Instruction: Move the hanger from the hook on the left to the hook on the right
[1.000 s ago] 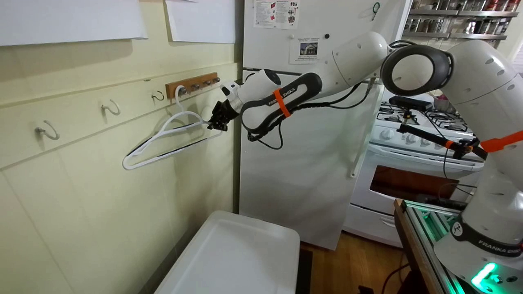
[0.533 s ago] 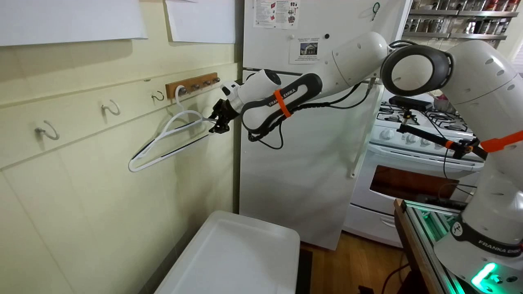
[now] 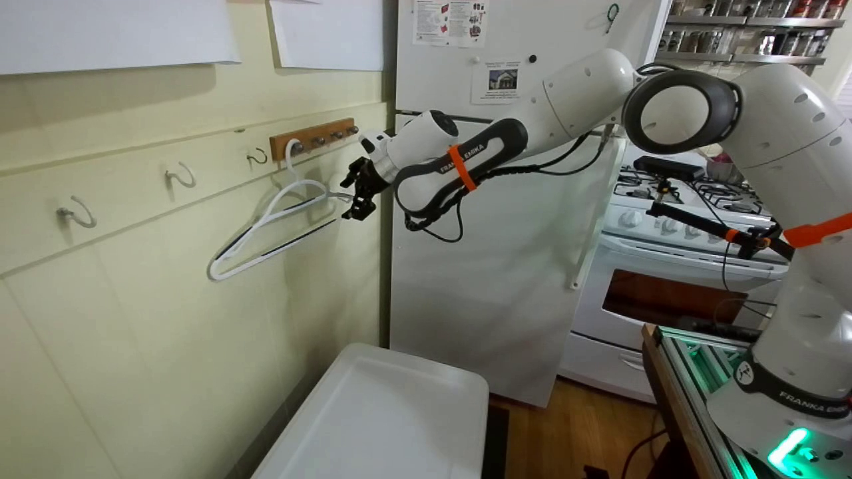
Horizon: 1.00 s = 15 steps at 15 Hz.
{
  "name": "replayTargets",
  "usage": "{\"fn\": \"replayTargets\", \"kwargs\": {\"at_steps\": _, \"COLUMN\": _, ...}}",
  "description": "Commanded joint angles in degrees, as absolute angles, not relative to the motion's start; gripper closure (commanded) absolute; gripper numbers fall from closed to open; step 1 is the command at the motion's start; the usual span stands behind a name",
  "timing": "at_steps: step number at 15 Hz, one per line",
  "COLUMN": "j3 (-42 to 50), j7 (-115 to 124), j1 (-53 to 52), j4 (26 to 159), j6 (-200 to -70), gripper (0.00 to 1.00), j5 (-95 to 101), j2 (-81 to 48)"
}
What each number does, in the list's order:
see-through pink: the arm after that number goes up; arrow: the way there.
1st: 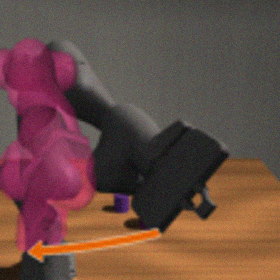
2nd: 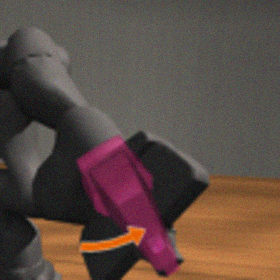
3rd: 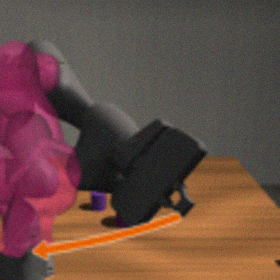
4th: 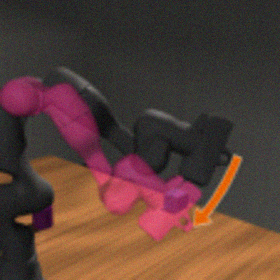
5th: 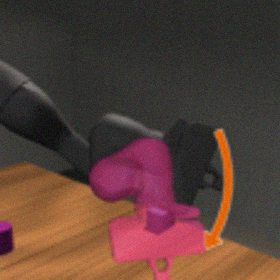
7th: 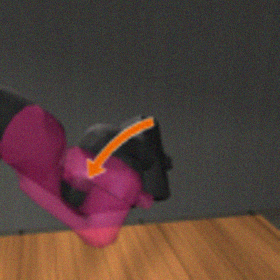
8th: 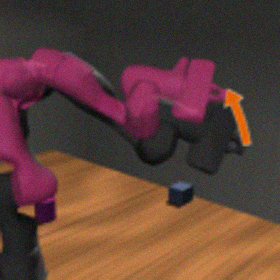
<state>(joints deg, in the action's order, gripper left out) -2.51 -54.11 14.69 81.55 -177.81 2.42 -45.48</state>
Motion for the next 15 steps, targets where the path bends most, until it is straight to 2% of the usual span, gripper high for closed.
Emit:
{"fn": "replayTargets", "kwargs": {"at_steps": 1, "j3": -1.7, "j7": -47.4, "j1": 14.4, "j4": 86.0, "j6": -177.1, "gripper": 0.0, "j5": 5.1, "j2": -42.0}}
{"fn": "replayTargets", "kwargs": {"at_steps": 11, "j3": 0.9, "j7": -33.0, "j1": 13.5, "j4": 97.5, "j6": -180.1, "gripper": 0.0, "j5": 7.4, "j2": -33.2}}
{"fn": "replayTargets", "kwargs": {"at_steps": 15, "j3": -0.6, "j7": -34.6, "j1": 14.5, "j4": 104.3, "j6": -178.6, "gripper": 0.0, "j5": 6.4, "j2": -27.4}}
